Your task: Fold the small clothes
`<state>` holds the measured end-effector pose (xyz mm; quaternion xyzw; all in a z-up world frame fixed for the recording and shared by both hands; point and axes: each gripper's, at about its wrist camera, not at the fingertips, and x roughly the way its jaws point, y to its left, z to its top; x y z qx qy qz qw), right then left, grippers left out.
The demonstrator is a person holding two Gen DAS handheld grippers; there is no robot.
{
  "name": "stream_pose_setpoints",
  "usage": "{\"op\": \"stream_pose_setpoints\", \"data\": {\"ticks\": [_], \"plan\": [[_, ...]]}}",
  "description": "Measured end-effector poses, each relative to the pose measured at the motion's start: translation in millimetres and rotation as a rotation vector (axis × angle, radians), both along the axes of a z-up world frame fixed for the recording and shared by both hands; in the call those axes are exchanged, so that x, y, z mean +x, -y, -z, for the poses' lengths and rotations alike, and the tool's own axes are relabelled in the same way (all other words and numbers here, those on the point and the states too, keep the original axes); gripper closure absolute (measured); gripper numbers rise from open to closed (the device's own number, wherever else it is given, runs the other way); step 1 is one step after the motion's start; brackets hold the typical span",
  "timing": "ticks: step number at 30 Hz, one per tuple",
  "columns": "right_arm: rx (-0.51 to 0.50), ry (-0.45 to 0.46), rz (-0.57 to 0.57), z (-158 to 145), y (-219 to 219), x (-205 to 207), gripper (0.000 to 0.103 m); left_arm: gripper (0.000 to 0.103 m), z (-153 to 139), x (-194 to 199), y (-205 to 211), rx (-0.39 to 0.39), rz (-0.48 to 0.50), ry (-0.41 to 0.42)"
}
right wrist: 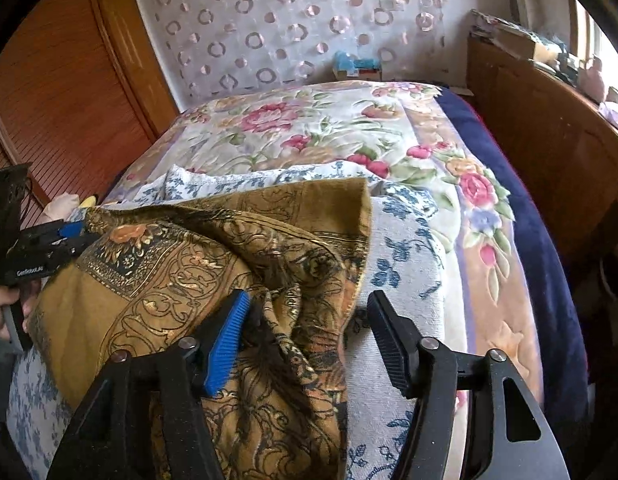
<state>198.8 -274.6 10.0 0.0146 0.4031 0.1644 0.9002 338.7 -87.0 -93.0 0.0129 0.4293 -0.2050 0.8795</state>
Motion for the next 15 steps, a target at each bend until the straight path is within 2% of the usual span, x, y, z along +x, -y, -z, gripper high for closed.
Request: {"op": "stream_pose_setpoints", "data": {"ticks": [2,4,6,9,15], "plan": [[-0.003,0.002,-0.017,1.5,-1.8,1.5,0.059,0.047,0.1,0.8,0.8,-0.011,0.010,-0.003],[0.003,0.004,-0.032,3.3,-1.6,2.0,0.065,0.056,0.2,1.2,-0.5,-0.024,0.021,-0.006],[-0.007,0.017,-0.038,4.3,-1.1,1.6,0.077,0.075,-1.2,1.0,-1.4,-0.045,0.033,-0.017],[-0.019,0.042,-0.039,2.1,-3.7,-3.6,0.086,0.092,-7.7,-5.3,-2.6,-0.061,0.044,-0.004],[-0.006,0.132,-0.016,-10.2,-7.1,-20.7,0.089,0.094,-45.1,-36.5,-9.0,-0.103,0.037,0.111]]}}
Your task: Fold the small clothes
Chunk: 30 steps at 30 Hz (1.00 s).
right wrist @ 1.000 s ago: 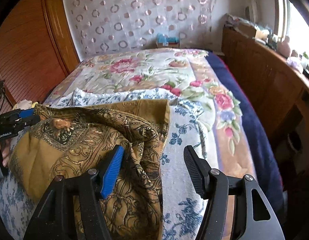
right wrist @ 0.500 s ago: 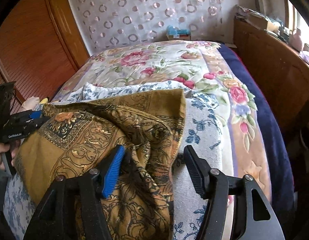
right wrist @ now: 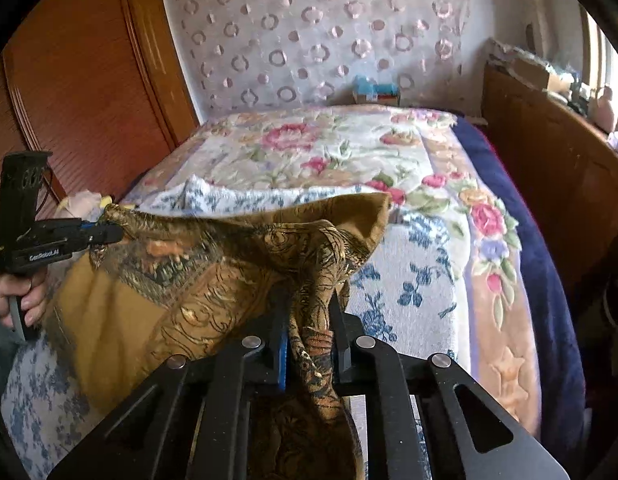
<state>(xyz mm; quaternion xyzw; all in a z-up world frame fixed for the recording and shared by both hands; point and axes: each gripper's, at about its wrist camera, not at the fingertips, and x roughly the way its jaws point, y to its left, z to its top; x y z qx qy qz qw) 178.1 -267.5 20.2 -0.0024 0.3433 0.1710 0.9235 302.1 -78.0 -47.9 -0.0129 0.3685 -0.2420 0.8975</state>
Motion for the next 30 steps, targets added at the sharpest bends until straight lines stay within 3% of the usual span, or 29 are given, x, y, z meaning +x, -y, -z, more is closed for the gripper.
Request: {"op": "stream_pose_setpoints", "data": {"ticks": [11,19,30], "plan": [[0.021,0.158,-0.066,-27.9,-28.9,-32.9,0.090,0.095,-56.8,-62.3,-41.3,-0.044,-0.072,0.166],[0.005,0.201,-0.169,-30.1,-72.5,-30.5,0.090,0.095,-66.4,-96.4,-96.3,-0.032,-0.180,0.225],[-0.041,0.234,-0.336,-40.2,-139.6,10.8,0.090,0.095,-65.2,-134.0,-175.2,-0.017,-0.346,0.272]]}}
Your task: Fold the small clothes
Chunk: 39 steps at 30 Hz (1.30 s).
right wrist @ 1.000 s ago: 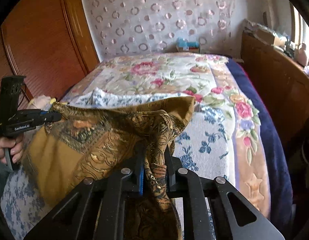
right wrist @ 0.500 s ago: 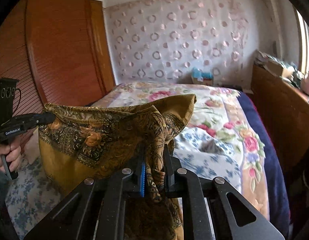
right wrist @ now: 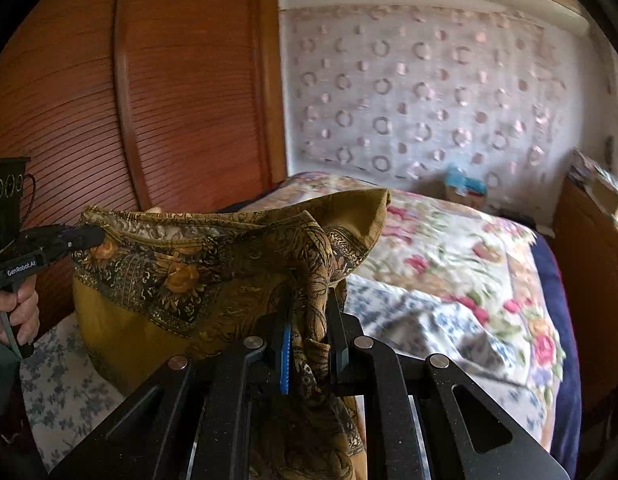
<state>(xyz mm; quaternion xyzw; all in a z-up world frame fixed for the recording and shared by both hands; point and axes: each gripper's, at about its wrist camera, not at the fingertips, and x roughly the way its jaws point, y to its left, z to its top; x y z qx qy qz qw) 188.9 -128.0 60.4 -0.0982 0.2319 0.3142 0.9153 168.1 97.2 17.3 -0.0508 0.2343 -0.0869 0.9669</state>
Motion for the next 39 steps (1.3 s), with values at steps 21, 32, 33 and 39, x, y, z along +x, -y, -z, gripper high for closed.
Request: {"op": "stream_pose_setpoints", "data": {"ticks": [21,32,33,39], "plan": [[-0.211,0.047,-0.360,-22.4,-176.9,108.9,0.090,0.095,83.2,-64.4,-104.8,-0.122,-0.280,-0.072],[-0.210,0.008,-0.289,-0.7,-219.9,150.2,0.047,0.095,108.4,-61.0,-120.0,-0.118,-0.324,-0.160],[-0.193,0.007,-0.271,-0.6,-214.2,153.3,0.045,0.095,108.7,-61.4,-120.5,-0.119,-0.325,-0.166],[-0.191,-0.084,-0.290,34.3,-199.7,153.5,0.044,0.095,110.0,-60.0,-121.2,-0.108,-0.339,-0.188]]}}
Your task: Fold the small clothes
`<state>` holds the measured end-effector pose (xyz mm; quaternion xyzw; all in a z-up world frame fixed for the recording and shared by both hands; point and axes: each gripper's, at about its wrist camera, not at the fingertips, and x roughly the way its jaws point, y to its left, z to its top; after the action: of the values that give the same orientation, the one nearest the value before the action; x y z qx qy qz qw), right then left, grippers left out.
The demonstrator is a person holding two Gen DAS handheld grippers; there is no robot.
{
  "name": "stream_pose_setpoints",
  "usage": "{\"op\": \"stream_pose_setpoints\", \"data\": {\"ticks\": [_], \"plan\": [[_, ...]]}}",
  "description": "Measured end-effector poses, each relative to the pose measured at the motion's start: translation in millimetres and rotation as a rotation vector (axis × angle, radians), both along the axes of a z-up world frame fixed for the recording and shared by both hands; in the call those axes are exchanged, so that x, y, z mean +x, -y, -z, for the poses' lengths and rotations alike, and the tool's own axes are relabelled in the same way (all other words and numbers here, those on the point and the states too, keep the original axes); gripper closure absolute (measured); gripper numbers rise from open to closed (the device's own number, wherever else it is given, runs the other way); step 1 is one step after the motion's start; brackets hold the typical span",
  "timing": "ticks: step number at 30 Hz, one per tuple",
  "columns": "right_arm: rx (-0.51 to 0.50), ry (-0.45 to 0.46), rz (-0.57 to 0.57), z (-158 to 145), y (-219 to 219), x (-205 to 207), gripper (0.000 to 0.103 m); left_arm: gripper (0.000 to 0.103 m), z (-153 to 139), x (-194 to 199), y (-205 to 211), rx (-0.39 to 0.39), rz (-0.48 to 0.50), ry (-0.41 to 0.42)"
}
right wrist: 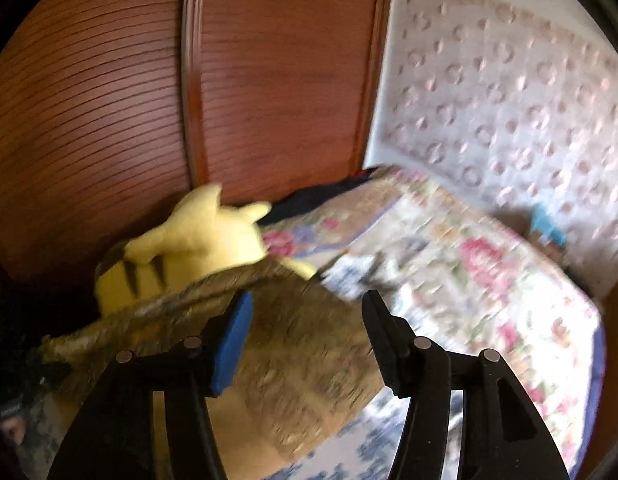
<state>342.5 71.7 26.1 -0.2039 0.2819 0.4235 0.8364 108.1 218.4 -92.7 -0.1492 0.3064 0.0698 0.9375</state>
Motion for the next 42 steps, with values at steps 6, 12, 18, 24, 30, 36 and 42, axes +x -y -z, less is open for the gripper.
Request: {"op": "stream_pose_setpoints", "data": {"ticks": [6,12,18,24,30,36,42], "plan": [[-0.028,-0.062,0.015,48.0,-12.4,8.1,0.044,0.095,-0.8,2.5,3.6,0.037,-0.002,-0.024],[-0.020,-0.017,0.044,65.1,-24.0,5.6,0.042,0.092,-3.3,2.0,5.8,0.051,-0.006,-0.038],[0.000,-0.019,0.083,56.5,-10.9,-21.5,0.042,0.070,-15.5,-9.2,13.2,0.118,-0.016,-0.015],[0.046,-0.001,0.106,43.7,30.6,-64.7,0.042,0.033,-34.8,-22.2,29.0,0.168,0.011,0.046],[0.086,0.010,0.154,38.2,76.6,-108.9,0.042,0.016,-50.9,-29.3,58.9,0.202,0.052,0.093],[0.124,0.023,0.221,33.5,119.2,-151.4,0.034,0.016,-54.9,-30.9,92.3,0.219,0.110,0.098],[0.144,0.026,0.301,35.8,156.7,-187.0,0.024,0.016,-49.6,-32.3,127.6,0.223,0.174,0.088]]}}
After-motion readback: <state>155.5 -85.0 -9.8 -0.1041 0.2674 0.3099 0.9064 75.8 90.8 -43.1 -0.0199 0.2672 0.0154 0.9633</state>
